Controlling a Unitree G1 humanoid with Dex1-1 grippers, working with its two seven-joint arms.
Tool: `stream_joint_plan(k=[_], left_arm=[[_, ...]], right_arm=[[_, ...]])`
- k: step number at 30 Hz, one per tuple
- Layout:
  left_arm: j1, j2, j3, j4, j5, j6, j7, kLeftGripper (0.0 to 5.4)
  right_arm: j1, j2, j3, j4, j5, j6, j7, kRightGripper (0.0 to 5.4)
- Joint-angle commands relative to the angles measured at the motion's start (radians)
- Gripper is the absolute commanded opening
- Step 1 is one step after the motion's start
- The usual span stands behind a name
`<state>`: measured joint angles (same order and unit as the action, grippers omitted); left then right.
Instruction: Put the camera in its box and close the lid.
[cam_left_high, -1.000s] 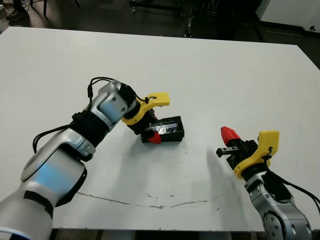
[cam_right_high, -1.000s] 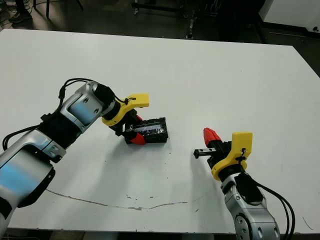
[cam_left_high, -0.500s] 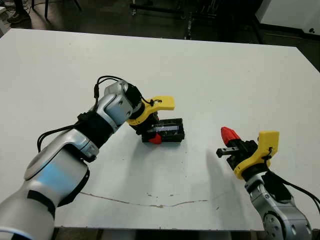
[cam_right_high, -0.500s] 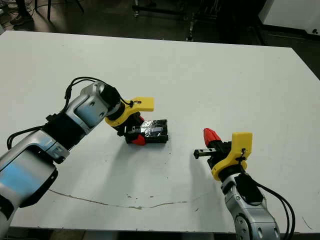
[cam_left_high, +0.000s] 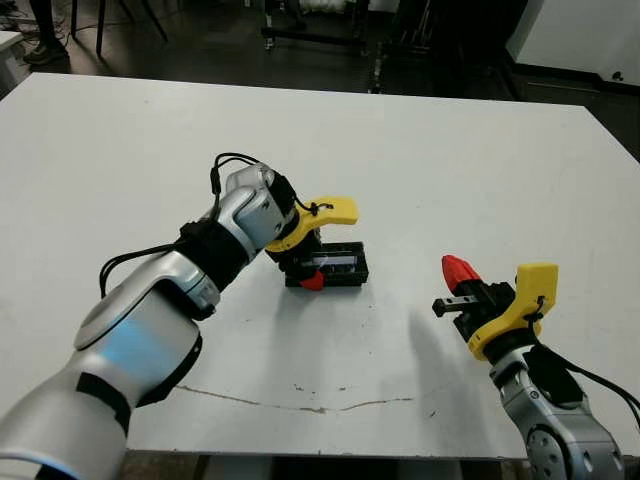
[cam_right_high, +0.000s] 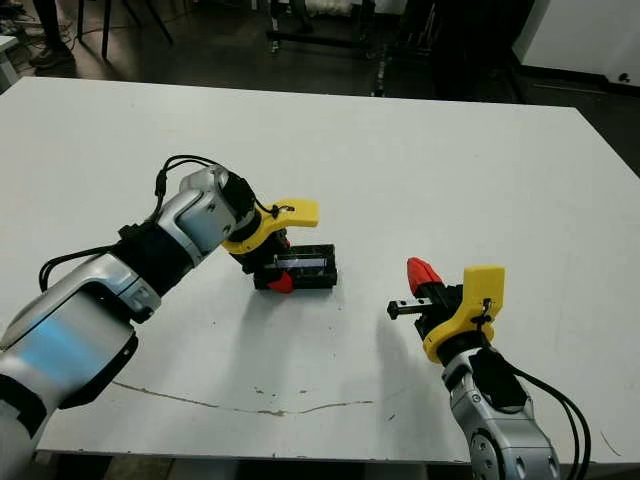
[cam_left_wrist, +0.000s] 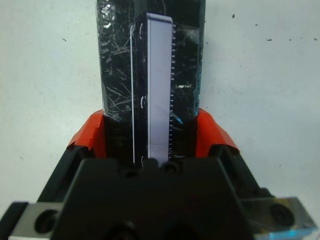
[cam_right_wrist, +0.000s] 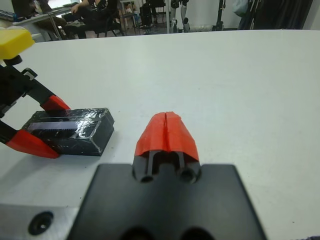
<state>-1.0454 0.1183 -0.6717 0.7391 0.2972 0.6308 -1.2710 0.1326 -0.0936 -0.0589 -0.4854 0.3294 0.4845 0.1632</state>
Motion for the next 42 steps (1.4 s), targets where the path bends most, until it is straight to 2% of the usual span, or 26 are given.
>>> stream_joint_plan(k=[1,6,10,15,17,19,25,27,29,36,42], left_arm=[[0.121,-0.062,-0.057,0.045,0.024,-0.085,0.066,3.45],[0.129,-0.024,-0.073,0.059,0.032,-0.308,0.013,4.04],[0.125,-0.021,-0.052,0.087,0.023,-0.341,-0.014,4.55],[0.132,0.005,-0.071,0.062,0.061,-0.441,0.023,5.1],[0.129,-0.001,-0.057,0.081,0.051,-0.416,0.017,5.36],[0.124,-0.007,-0.049,0.093,0.043,-0.382,0.004,5.39],[0.128,0.037,-0.057,0.035,0.06,-0.466,0.026,5.39],[0.127,0.055,-0.046,0.013,0.053,-0.494,0.027,5.39],[0.125,0.064,-0.02,-0.007,0.032,-0.47,0.016,5.39],[0.139,0.15,0.048,-0.158,-0.039,-0.41,-0.064,5.39],[0.171,0.248,0.056,-0.274,-0.042,-0.403,-0.108,5.39]], right_arm=[[0.007,-0.007,-0.01,0.002,0.009,0.0,0.003,0.0],[0.007,-0.012,-0.007,0.007,0.008,-0.006,0.004,0.0],[0.006,-0.013,-0.007,0.002,0.009,0.001,0.002,0.0],[0.005,-0.017,-0.005,0.006,0.005,-0.007,0.009,0.0],[0.005,-0.015,-0.006,0.006,0.007,-0.005,0.009,0.0],[0.004,-0.015,-0.005,0.008,0.007,-0.007,0.012,0.0],[-0.001,-0.014,-0.003,0.012,0.007,-0.004,0.012,0.0],[-0.003,-0.014,-0.004,0.012,0.011,0.003,0.012,0.0],[-0.004,-0.013,-0.003,0.012,0.011,0.004,0.011,0.0],[-0.009,-0.013,0.004,0.017,0.008,0.002,0.013,0.0],[-0.01,-0.008,0.011,0.014,0.006,0.004,0.006,0.0]])
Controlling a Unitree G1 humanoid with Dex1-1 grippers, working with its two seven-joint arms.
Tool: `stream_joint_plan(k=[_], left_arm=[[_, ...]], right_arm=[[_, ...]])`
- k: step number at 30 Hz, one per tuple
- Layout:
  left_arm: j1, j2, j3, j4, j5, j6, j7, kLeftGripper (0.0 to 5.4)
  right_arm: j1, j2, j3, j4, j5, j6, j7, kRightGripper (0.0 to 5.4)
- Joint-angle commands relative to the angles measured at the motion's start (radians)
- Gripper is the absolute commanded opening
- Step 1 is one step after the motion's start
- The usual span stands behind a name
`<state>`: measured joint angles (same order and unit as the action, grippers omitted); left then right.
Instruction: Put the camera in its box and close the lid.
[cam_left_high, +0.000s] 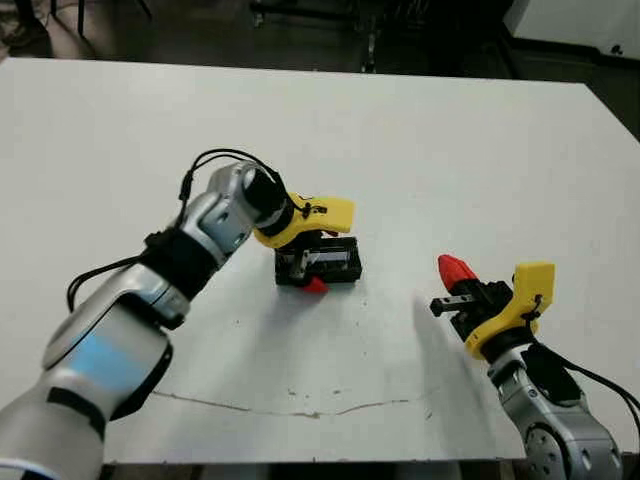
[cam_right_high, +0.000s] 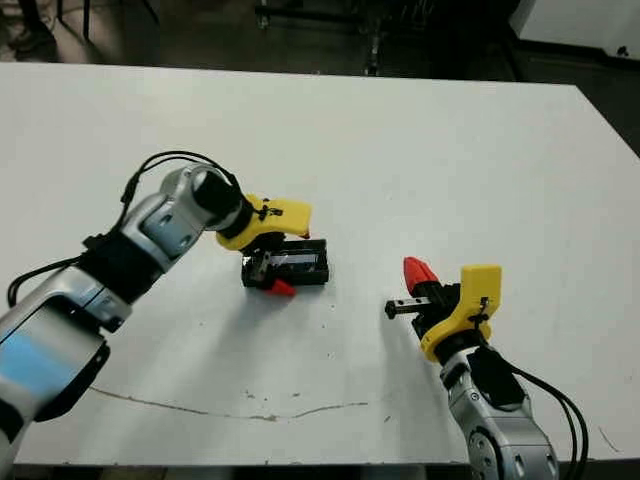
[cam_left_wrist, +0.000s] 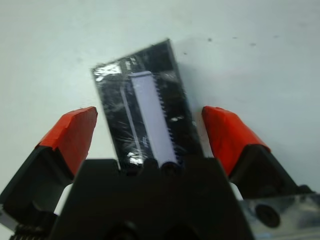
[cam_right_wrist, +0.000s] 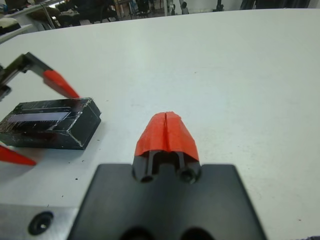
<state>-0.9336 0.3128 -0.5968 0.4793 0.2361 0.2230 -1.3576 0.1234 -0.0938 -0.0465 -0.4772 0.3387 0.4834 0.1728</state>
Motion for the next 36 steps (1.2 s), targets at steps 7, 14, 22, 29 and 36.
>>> stream_joint_plan(k=[7,14,22,29,36], left_arm=[[0.09,0.138,0.009,-0.051,0.003,0.022,-0.052,5.39],[0.119,0.215,0.027,-0.082,-0.012,0.15,-0.092,5.39],[0.197,0.314,0.091,-0.09,-0.023,0.103,-0.039,5.39],[0.131,0.357,0.204,-0.127,-0.069,0.31,0.003,5.39],[0.084,0.252,0.454,-0.28,-0.205,0.461,0.275,4.52]], right_arm=[[-0.003,-0.009,-0.006,0.01,0.003,0.001,0.0,0.0],[-0.003,-0.008,-0.009,0.004,0.001,0.004,-0.006,0.0],[0.002,-0.01,-0.01,-0.003,-0.002,0.0,-0.006,0.0],[-0.002,-0.012,-0.009,-0.008,-0.002,0.012,-0.01,0.0],[-0.002,-0.009,-0.009,-0.001,0.002,0.003,-0.004,0.0]])
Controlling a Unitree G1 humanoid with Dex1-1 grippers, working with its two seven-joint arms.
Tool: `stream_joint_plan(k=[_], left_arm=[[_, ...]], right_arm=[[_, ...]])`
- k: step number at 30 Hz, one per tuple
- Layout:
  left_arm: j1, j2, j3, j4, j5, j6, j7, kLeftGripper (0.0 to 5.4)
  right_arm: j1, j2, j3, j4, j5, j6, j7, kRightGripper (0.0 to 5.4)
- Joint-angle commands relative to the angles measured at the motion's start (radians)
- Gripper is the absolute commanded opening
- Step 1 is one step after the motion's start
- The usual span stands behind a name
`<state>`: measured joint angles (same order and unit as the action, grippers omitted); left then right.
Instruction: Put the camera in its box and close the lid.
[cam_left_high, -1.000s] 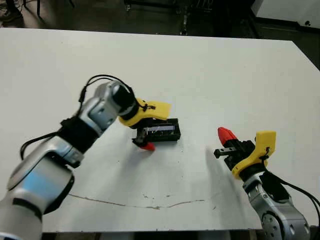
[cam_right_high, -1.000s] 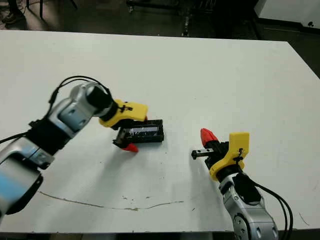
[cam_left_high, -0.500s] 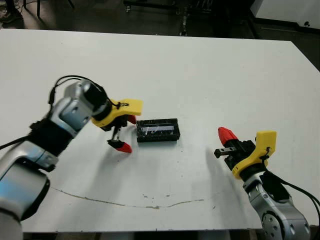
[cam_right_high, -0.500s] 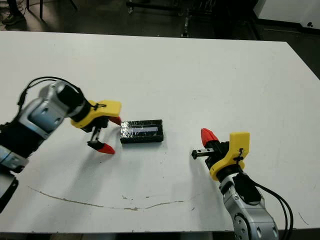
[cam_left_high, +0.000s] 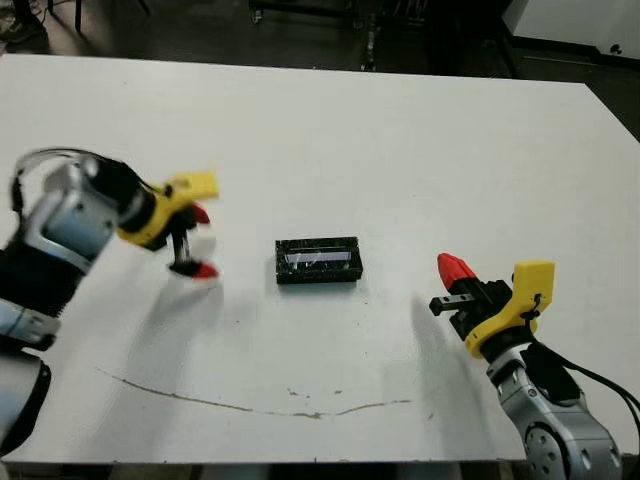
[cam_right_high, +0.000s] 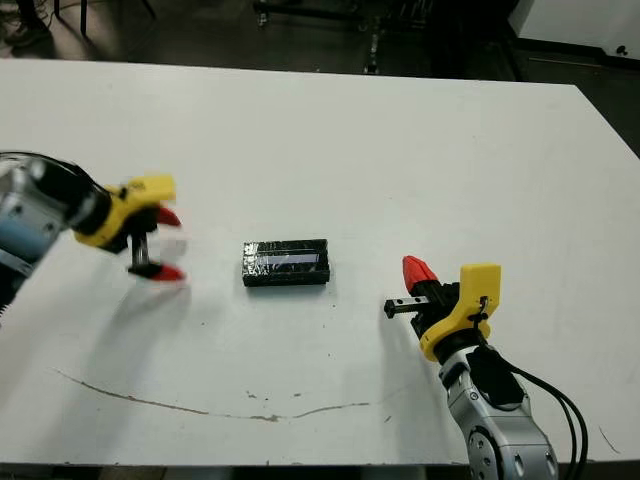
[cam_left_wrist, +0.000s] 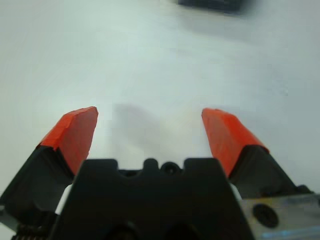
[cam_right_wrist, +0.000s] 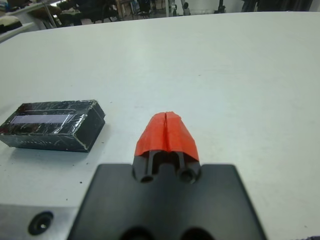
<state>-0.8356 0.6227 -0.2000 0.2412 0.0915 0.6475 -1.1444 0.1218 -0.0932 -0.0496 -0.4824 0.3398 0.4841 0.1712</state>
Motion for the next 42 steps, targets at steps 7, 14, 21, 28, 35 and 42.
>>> stream_joint_plan(k=[7,14,21,28,35,42], left_arm=[[-0.014,-0.163,0.09,-0.167,-0.222,0.104,0.14,3.49],[0.008,-0.208,0.016,-0.205,-0.291,0.128,0.153,2.46],[0.024,-0.277,-0.046,-0.221,-0.322,0.164,0.198,1.41],[0.089,-0.298,-0.106,-0.25,-0.323,0.189,0.248,0.31],[0.153,-0.3,-0.144,-0.253,-0.315,0.188,0.283,0.01],[0.215,-0.295,-0.171,-0.214,-0.297,0.169,0.317,0.01]], right_arm=[[0.003,-0.01,-0.004,-0.005,-0.004,0.018,-0.015,0.0],[0.006,-0.014,-0.002,0.008,-0.002,0.002,-0.002,0.0],[0.014,-0.006,0.004,-0.008,-0.007,0.023,-0.022,0.0],[0.017,-0.011,0.004,-0.019,-0.007,0.039,-0.033,0.0],[0.016,-0.013,0.005,-0.017,-0.004,0.034,-0.024,0.0],[0.016,-0.012,0.006,-0.018,-0.006,0.036,-0.027,0.0]])
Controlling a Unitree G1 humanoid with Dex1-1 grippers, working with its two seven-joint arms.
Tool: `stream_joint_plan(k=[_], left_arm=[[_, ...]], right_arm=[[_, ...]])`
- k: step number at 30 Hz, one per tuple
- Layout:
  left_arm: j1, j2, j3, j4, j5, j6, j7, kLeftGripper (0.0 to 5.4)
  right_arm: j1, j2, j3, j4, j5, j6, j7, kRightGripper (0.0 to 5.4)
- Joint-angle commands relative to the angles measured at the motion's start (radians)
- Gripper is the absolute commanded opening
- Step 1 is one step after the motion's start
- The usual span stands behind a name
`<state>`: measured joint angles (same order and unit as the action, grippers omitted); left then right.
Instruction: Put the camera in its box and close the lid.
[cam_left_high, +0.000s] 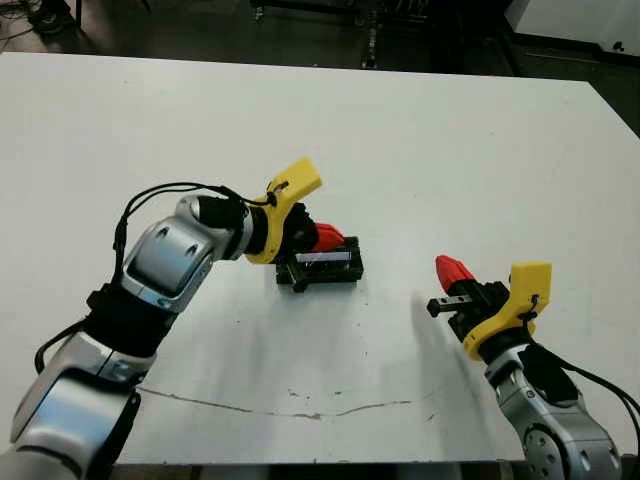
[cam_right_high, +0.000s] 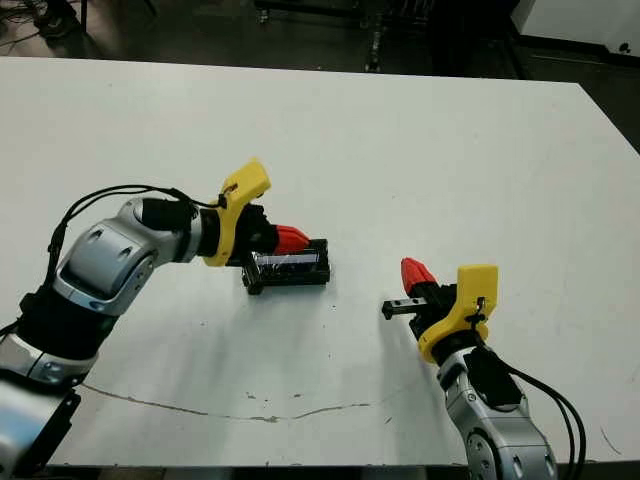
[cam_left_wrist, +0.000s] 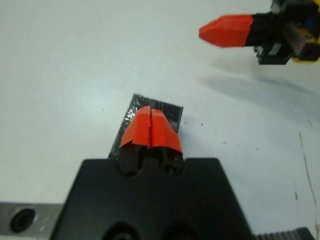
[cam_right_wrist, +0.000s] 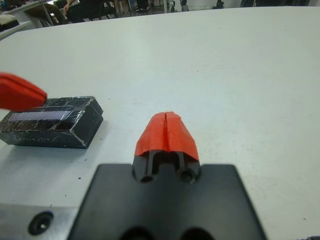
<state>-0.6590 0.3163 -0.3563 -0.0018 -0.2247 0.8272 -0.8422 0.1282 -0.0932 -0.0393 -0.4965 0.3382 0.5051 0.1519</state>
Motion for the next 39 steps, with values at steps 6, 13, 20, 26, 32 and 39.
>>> stream_joint_plan(k=[6,13,20,26,32,39], left_arm=[[0.084,0.012,-0.045,0.105,0.051,-0.021,0.044,0.01],[0.101,0.001,-0.09,0.186,0.086,-0.023,0.077,0.01],[0.137,-0.013,-0.096,0.231,0.097,-0.06,0.1,0.01],[0.22,-0.002,0.086,0.032,-0.011,-0.045,0.132,0.01],[0.296,-0.001,0.325,-0.2,-0.133,-0.082,0.206,0.01],[0.391,-0.103,0.554,-0.369,-0.215,-0.212,0.414,0.01]], right_arm=[[0.011,-0.012,-0.006,-0.003,-0.002,0.013,-0.004,0.0],[0.012,-0.01,-0.004,-0.008,0.001,0.019,-0.007,0.0],[0.016,-0.009,-0.002,-0.009,-0.001,0.019,-0.005,0.0],[0.014,-0.008,-0.006,-0.027,0.006,0.031,-0.008,0.0],[0.001,-0.002,-0.008,-0.064,0.023,0.027,-0.006,0.0],[-0.063,-0.002,-0.043,-0.092,0.053,0.049,-0.034,0.0]])
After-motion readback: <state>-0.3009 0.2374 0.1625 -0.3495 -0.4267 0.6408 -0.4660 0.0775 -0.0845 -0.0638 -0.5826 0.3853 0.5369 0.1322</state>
